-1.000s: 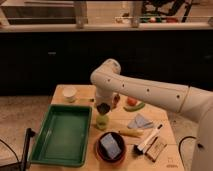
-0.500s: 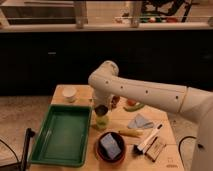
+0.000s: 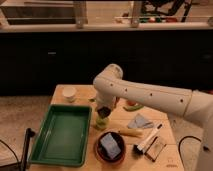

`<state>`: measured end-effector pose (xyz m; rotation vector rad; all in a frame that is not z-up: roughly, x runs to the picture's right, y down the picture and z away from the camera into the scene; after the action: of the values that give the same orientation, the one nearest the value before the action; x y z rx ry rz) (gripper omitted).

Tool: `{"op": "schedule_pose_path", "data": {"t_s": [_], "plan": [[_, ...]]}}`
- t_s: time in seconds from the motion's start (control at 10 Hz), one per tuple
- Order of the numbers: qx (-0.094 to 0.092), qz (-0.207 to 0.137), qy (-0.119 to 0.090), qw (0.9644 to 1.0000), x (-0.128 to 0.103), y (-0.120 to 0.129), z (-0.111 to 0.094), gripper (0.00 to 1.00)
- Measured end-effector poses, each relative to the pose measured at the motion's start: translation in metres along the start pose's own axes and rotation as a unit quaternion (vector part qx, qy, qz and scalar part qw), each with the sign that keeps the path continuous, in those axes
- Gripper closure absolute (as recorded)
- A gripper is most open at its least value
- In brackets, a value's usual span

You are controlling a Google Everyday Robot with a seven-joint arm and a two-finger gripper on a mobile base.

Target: Stack cups into tray

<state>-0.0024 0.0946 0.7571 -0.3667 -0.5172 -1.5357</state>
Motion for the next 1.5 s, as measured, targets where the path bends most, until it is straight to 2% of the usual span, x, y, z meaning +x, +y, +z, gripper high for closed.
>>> {"op": "schedule_pose_path", "data": {"t_s": [0.1, 0.3, 0.5, 0.9, 1.0, 1.1, 1.2, 1.5], "plan": [[0.001, 0.002, -0.003, 1.0, 0.0, -0.002, -0.001, 0.69], [0.001, 0.01, -0.012, 0.9999, -0.001, -0.005, 0.001, 0.89], [-0.001, 0.018, -0.024, 0.9995, -0.001, -0.005, 0.005, 1.0], [-0.008, 0.028, -0.055, 0.9981, 0.0, -0.008, 0.019, 1.0], [-0.008, 0.028, -0.057, 0.998, 0.0, -0.008, 0.02, 1.0], [-0.012, 0.03, -0.074, 0.9967, -0.001, -0.01, 0.028, 1.0], [-0.014, 0.031, -0.082, 0.996, -0.004, -0.01, 0.032, 1.0], [-0.017, 0.036, -0.098, 0.9944, -0.01, -0.008, 0.038, 0.99]]}}
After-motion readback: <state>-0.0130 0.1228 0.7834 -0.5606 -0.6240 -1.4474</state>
